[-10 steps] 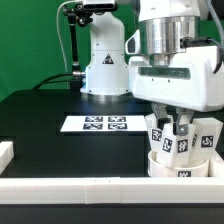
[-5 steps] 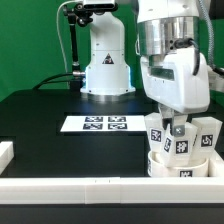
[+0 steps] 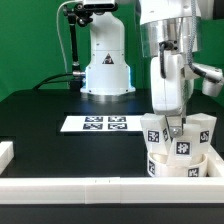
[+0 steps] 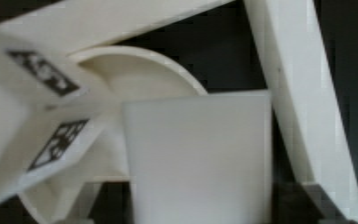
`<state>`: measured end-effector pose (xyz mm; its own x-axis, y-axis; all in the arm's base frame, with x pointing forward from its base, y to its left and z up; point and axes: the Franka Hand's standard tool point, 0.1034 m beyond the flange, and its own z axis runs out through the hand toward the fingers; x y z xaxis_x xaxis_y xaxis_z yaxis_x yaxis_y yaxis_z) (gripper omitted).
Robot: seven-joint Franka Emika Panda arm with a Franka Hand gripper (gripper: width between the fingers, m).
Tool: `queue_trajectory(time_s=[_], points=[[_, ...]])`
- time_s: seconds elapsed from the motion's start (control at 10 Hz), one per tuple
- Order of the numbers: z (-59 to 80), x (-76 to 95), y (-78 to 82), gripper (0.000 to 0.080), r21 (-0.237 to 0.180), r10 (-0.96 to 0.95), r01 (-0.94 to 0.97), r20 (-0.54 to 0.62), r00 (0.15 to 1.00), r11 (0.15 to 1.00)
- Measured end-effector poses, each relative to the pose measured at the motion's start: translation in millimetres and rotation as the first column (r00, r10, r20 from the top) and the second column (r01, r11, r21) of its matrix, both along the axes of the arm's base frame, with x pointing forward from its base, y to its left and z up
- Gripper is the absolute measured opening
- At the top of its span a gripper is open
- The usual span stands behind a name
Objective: Assemble stool
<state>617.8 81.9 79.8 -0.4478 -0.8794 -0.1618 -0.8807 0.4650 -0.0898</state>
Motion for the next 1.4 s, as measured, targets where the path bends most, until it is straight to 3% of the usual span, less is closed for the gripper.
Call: queue_trajectory(time_s=[0.4, 0.8, 0.9, 1.0, 1.1, 1.2, 1.4], points=[[-0.5, -4.2, 24.5, 0.0337, 0.099, -0.241, 0.238, 0.019, 0.970, 0.966], [-1.2, -7.1, 27.1, 0.0337, 0.114, -0.276, 0.271, 0.026, 0.961, 0.956], [-1.4, -7.3, 27.8, 0.0420, 0.113, -0.264, 0.260, 0.028, 0.964, 0.959], [-1.5, -7.4, 28.2, 0.0420, 0.112, -0.251, 0.246, 0.031, 0.967, 0.963], [-0.1, -6.8, 28.2, 0.0586, 0.110, -0.232, 0.227, 0.037, 0.972, 0.968], [10.1, -3.0, 29.7, 0.0637, 0.119, -0.224, 0.217, 0.051, 0.973, 0.969], [31.7, 3.6, 34.0, 0.0646, 0.143, -0.219, 0.206, 0.077, 0.973, 0.968]])
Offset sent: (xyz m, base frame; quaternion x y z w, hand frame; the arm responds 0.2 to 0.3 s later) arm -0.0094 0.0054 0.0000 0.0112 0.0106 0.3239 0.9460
